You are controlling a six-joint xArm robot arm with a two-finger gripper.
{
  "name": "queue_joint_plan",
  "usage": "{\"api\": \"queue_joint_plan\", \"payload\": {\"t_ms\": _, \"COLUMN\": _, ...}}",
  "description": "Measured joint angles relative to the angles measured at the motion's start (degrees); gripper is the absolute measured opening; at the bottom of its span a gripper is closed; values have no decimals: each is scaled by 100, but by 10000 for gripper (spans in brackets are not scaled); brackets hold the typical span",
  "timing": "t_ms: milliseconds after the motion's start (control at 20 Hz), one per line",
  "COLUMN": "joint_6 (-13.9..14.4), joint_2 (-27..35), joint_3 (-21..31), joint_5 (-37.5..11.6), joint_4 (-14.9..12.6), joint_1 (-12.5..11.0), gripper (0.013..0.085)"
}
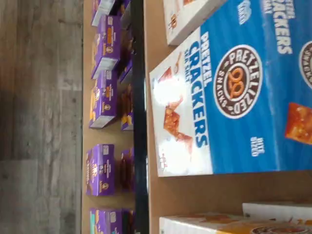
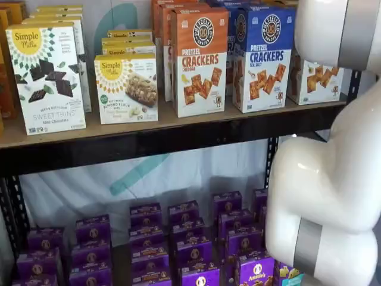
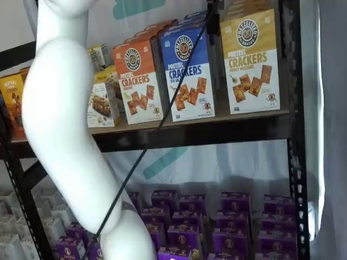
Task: Retrieve the yellow and white box located on the top shelf, the sixth one from the left
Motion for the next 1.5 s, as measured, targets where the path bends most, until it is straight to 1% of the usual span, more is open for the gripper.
{"api": "queue_joint_plan", "payload": {"t_ms": 150, "joint_6": 46, "joint_2": 47, "joint_3": 29, "joint_5": -181, "joint_4": 204, "joint_1": -14, "gripper": 850}}
{"api": "queue_joint_plan", "payload": {"t_ms": 350, "joint_6": 75, "joint_2": 90, "joint_3": 98, "joint_5": -441, "joint_4": 286, "joint_1": 58, "gripper": 850}}
{"api": "queue_joint_plan", "payload": {"t_ms": 500, "joint_6": 113, "joint_2": 160, "joint_3": 120, "joint_5": -667, "joint_4": 312, "joint_1": 155, "gripper": 850}}
{"api": "queue_joint_plan", "payload": {"t_ms": 650, "joint_6": 135, "joint_2": 245, "joint_3": 110, "joint_5": -866, "joint_4": 217, "joint_1": 289, "gripper": 850}}
{"api": "queue_joint_plan", "payload": {"t_ms": 800, "joint_6": 145, "joint_2": 308, "joint_3": 94, "joint_5": -983, "joint_4": 129, "joint_1": 375, "gripper": 850}}
{"api": "queue_joint_plan", "payload": {"t_ms": 1100, "joint_6": 118, "joint_2": 381, "joint_3": 115, "joint_5": -1181, "joint_4": 76, "joint_1": 439, "gripper": 850}}
{"api": "queue_joint_plan", "payload": {"t_ms": 1300, "joint_6": 126, "joint_2": 524, "joint_3": -40, "joint_5": -1137, "joint_4": 19, "joint_1": 458, "gripper": 850}}
{"api": "queue_joint_plan", "payload": {"t_ms": 1500, "joint_6": 158, "joint_2": 719, "joint_3": -290, "joint_5": -1019, "joint_4": -132, "joint_1": 518, "gripper": 850}}
